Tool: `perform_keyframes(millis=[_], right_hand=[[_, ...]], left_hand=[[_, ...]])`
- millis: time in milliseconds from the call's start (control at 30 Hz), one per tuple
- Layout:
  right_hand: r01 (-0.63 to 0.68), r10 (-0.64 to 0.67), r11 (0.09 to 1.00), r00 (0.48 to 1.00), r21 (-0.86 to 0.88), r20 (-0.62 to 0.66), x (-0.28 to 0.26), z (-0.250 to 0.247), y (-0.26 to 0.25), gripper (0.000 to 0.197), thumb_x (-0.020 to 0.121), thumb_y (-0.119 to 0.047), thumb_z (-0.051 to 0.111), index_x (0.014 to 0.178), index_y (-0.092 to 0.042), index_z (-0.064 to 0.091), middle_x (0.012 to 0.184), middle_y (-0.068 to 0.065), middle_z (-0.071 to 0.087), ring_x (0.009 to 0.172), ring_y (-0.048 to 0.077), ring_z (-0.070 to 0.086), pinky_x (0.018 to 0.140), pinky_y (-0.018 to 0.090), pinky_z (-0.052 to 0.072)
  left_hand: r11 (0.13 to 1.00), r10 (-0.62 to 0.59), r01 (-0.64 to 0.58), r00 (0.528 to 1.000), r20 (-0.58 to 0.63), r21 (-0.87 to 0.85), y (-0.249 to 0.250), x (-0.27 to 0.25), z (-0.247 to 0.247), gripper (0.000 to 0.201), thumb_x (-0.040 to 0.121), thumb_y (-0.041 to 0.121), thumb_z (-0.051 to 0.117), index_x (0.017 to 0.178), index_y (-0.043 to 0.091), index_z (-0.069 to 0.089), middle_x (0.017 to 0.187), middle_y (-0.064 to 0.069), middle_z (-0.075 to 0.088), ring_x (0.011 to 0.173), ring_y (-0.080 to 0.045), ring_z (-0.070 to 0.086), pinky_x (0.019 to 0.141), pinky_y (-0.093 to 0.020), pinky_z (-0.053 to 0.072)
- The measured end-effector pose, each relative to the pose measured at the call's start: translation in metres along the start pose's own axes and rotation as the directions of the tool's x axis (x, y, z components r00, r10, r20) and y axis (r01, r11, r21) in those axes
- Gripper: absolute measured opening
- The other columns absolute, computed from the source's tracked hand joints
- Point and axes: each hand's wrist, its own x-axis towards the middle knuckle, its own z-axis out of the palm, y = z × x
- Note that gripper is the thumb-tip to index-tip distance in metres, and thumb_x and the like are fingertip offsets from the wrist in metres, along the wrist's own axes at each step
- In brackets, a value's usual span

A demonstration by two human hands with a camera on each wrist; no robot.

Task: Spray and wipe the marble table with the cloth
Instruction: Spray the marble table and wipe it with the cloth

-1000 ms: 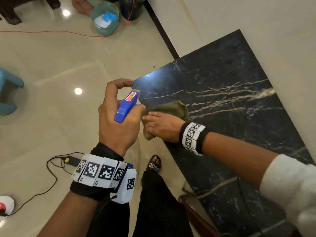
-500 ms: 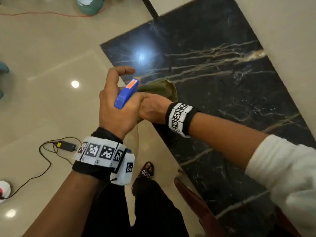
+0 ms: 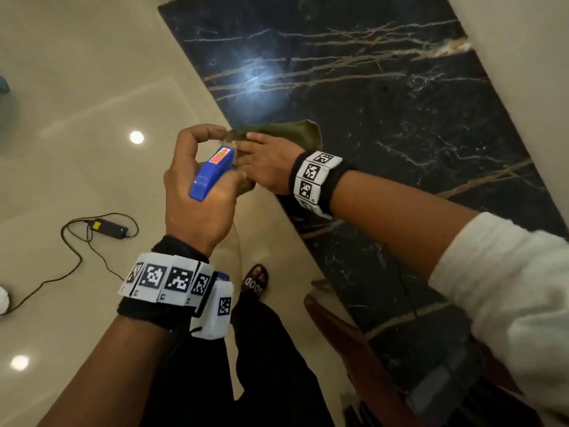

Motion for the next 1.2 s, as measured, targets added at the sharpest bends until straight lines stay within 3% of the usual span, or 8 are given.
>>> perform_keyframes(millis=[167,367,433,533,633,900,1033,1200], right_hand=[[0.018,-0.018,0.997,1.000,0.077,0.000,-0.045,0.011,-0.040,0.039,0.100,-0.032,0.045,0.135,-0.022,0.057,0.148,0.000,0.051,0.149,0.025,0.023,0.123,0.044,0.010],[0.070,-0.103,0.986,0.971,0.151,0.217,-0.145,0.053,-0.114,0.062,0.094,-0.029,0.013,0.144,-0.009,0.045,0.155,0.015,0.039,0.151,0.031,0.014,0.119,0.045,-0.008],[0.091,-0.127,0.985,0.958,0.147,0.257,-0.152,0.060,-0.120,0.058,0.098,-0.029,0.017,0.146,-0.008,0.042,0.158,0.016,0.033,0.152,0.029,0.011,0.119,0.043,-0.009],[0.039,-0.065,0.988,0.982,0.149,0.176,-0.132,0.059,-0.104,0.054,0.102,-0.029,0.037,0.153,-0.015,0.030,0.164,0.009,0.019,0.153,0.025,0.006,0.124,0.045,0.000],[-0.083,0.075,0.980,0.996,0.179,0.052,-0.105,0.059,-0.097,0.056,0.103,-0.028,0.034,0.156,-0.015,0.024,0.165,0.008,0.016,0.153,0.027,0.006,0.124,0.047,0.006],[-0.071,0.054,0.978,0.995,0.198,0.089,-0.169,0.104,-0.153,0.058,0.098,-0.023,0.021,0.155,-0.010,0.027,0.164,0.009,0.017,0.153,0.029,0.002,0.122,0.045,-0.001],[-0.059,0.029,0.974,0.990,0.220,0.139,-0.201,0.129,-0.179,0.054,0.100,-0.032,0.045,0.149,-0.010,0.041,0.157,0.010,0.036,0.151,0.027,0.019,0.122,0.044,0.001],[-0.098,0.088,0.972,0.994,0.215,0.059,-0.168,0.108,-0.163,0.058,0.102,-0.027,0.026,0.155,-0.006,0.021,0.164,0.013,0.015,0.153,0.028,0.001,0.123,0.044,-0.002]], left_hand=[[1.000,0.011,-0.012,0.999,0.038,0.028,-0.005,-0.011,-0.011,0.042,0.081,0.012,0.064,0.121,0.020,0.056,0.058,-0.025,0.052,0.049,-0.043,0.048,0.050,-0.050,0.047],[0.999,0.040,-0.041,0.992,0.117,0.004,0.003,-0.024,0.001,0.043,0.084,0.013,0.064,0.126,0.017,0.055,0.057,-0.016,0.053,0.050,-0.041,0.050,0.052,-0.050,0.050],[0.999,0.044,-0.044,0.987,0.152,0.000,0.004,-0.031,0.011,0.042,0.084,0.014,0.065,0.125,0.017,0.055,0.056,-0.010,0.054,0.050,-0.036,0.052,0.053,-0.046,0.052],[0.998,0.045,-0.055,0.973,0.225,0.038,-0.002,-0.045,0.028,0.042,0.083,0.014,0.066,0.124,0.017,0.056,0.058,0.005,0.058,0.050,-0.020,0.056,0.053,-0.032,0.051],[0.997,0.031,-0.051,0.961,0.276,0.064,-0.012,-0.059,0.041,0.041,0.084,0.013,0.064,0.123,0.018,0.056,0.060,0.010,0.059,0.050,-0.011,0.054,0.052,-0.022,0.046],[0.995,0.022,-0.050,0.954,0.300,0.085,-0.016,-0.066,0.047,0.043,0.082,0.018,0.066,0.124,0.018,0.055,0.062,0.007,0.060,0.053,-0.027,0.059,0.055,-0.044,0.055],[0.994,0.023,-0.055,0.950,0.312,0.093,-0.014,-0.072,0.048,0.043,0.082,0.018,0.064,0.124,0.019,0.055,0.060,-0.002,0.060,0.053,-0.028,0.058,0.055,-0.044,0.055],[0.996,0.019,-0.046,0.947,0.321,0.076,-0.017,-0.082,0.053,0.043,0.083,0.014,0.065,0.125,0.017,0.055,0.063,-0.001,0.060,0.052,-0.029,0.057,0.054,-0.046,0.055]])
